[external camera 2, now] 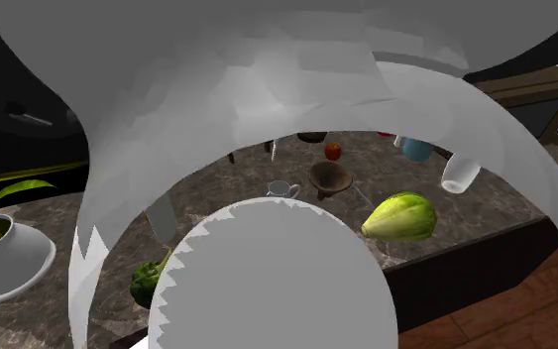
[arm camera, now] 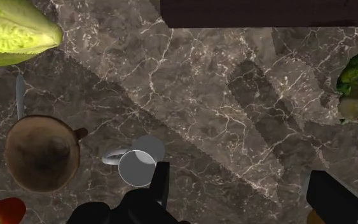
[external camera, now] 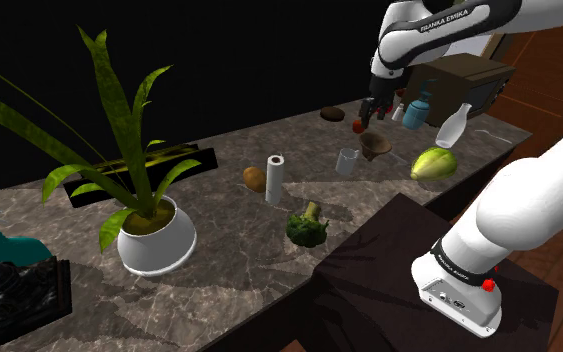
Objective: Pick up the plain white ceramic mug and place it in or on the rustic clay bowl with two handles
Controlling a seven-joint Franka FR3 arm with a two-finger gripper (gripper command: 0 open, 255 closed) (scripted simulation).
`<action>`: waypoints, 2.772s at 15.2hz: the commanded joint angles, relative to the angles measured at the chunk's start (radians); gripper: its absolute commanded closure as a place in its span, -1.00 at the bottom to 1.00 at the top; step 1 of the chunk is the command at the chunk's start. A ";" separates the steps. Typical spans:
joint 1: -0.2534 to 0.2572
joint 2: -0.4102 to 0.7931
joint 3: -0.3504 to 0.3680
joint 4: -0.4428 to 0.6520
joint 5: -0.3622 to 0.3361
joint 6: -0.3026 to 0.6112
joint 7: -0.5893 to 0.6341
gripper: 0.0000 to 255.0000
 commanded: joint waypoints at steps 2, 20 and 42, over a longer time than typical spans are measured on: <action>0.004 0.117 -0.029 0.030 0.024 0.073 -0.056 -1.00; -0.125 0.864 0.011 0.443 0.275 0.299 -0.390 -1.00; -0.161 0.994 0.042 0.493 0.304 0.372 -0.416 1.00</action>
